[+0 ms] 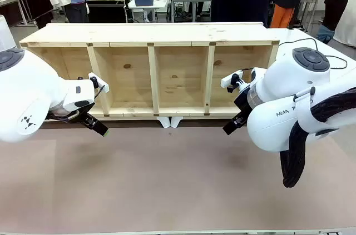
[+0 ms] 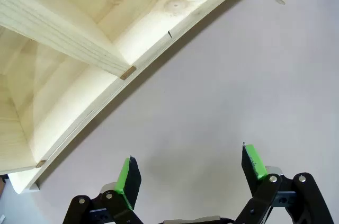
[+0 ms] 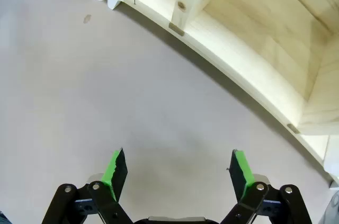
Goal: Perform cable management.
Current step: When the cord part of the Power Cable appears at the lower middle area of the table and stops, grasp the cord part of the Power Cable.
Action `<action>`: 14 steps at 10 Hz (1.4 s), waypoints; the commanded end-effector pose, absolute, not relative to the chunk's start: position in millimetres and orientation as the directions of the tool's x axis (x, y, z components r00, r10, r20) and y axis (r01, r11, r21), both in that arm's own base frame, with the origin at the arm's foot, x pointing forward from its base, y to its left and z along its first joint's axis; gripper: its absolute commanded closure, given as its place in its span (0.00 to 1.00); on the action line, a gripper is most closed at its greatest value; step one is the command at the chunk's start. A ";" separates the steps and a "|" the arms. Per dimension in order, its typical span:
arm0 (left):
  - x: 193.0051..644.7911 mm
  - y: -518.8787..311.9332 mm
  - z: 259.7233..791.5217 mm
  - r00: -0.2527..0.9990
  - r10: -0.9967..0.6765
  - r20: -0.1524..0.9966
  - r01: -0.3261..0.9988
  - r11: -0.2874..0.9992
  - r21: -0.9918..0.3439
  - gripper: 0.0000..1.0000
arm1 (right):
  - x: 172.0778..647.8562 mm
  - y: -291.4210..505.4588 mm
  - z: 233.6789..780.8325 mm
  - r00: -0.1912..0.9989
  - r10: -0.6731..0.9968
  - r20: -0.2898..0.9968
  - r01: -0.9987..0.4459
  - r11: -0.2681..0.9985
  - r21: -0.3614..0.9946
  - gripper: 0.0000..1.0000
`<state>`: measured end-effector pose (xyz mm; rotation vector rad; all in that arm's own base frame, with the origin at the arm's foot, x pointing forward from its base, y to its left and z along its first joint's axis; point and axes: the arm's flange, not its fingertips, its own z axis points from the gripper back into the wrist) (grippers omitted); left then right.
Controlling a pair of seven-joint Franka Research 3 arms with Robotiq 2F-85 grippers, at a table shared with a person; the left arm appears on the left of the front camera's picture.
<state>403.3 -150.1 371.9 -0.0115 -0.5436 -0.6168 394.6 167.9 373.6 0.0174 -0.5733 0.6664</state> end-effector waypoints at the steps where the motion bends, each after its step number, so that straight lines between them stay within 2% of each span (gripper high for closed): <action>1: 403.2 -150.2 371.9 0.680 -0.547 0.488 0.553 0.820 0.148 0.00 | 394.6 167.9 373.6 0.638 0.579 0.508 -0.588 0.792 -0.164 0.00; 11: 402.7 -151.7 371.9 0.678 -0.550 0.487 0.555 0.818 0.151 0.00 | 394.6 168.1 373.6 0.637 0.581 0.507 -0.590 0.791 -0.165 0.00; 14: 380.0 -134.8 402.9 0.688 -0.523 0.502 0.482 0.848 0.222 0.00 | 362.2 155.4 399.3 0.641 0.564 0.521 -0.552 0.810 -0.197 0.00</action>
